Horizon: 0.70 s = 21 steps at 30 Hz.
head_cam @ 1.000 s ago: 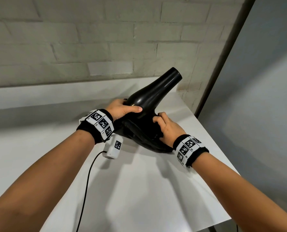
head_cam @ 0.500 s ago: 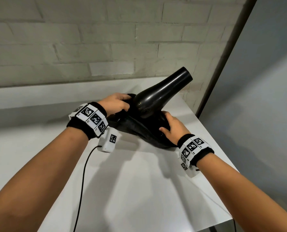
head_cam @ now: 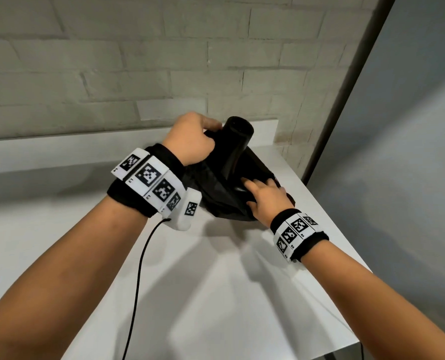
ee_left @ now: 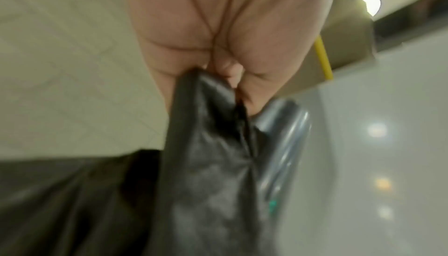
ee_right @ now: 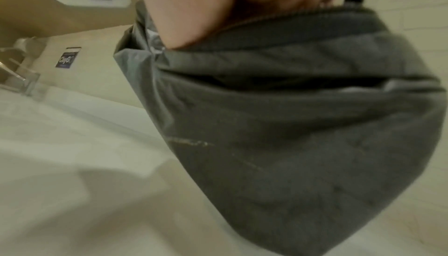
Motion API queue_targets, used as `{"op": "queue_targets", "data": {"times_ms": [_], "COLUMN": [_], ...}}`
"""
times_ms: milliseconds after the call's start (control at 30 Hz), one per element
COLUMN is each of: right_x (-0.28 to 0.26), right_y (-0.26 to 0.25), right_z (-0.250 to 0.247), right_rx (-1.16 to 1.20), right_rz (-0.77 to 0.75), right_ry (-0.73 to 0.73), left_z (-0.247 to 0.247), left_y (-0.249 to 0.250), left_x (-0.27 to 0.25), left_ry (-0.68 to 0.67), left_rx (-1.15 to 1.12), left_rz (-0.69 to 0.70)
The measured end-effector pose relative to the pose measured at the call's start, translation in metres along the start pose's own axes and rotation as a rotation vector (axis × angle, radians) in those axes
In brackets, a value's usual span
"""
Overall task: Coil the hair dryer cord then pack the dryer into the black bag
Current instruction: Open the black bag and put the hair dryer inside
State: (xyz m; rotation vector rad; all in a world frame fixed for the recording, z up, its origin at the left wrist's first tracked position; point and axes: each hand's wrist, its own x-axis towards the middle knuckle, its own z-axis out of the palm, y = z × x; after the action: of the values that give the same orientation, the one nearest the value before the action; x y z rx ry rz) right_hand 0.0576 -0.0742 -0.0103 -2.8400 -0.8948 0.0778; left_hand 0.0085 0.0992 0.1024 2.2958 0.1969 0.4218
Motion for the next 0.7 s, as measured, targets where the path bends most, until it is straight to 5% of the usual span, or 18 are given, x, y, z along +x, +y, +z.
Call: {"op": "queue_targets", "data": {"times_ms": [133, 200, 333, 433, 700], "right_x": [-0.002, -0.002, -0.002, -0.002, -0.002], "right_y": [0.0, -0.001, -0.004, -0.008, -0.01], "right_z": [-0.002, -0.003, -0.001, -0.001, -0.006], "right_rx": [0.131, 0.159, 0.204, 0.198, 0.088], "right_rz": [0.05, 0.051, 0.043, 0.04, 0.054], "right_ry": [0.029, 0.042, 0.056, 0.07, 0.015], "left_z": [-0.007, -0.002, 0.015, 0.024, 0.033], "left_y": [0.001, -0.011, -0.021, -0.024, -0.024], "left_x": [-0.011, -0.011, -0.007, -0.008, -0.015], "left_ry": [-0.371, -0.458, -0.116, 0.115, 0.15], "left_rx": [-0.479, -0.478, -0.31, -0.21, -0.211], "left_rz": [0.009, 0.124, 0.322, 0.335, 0.384]}}
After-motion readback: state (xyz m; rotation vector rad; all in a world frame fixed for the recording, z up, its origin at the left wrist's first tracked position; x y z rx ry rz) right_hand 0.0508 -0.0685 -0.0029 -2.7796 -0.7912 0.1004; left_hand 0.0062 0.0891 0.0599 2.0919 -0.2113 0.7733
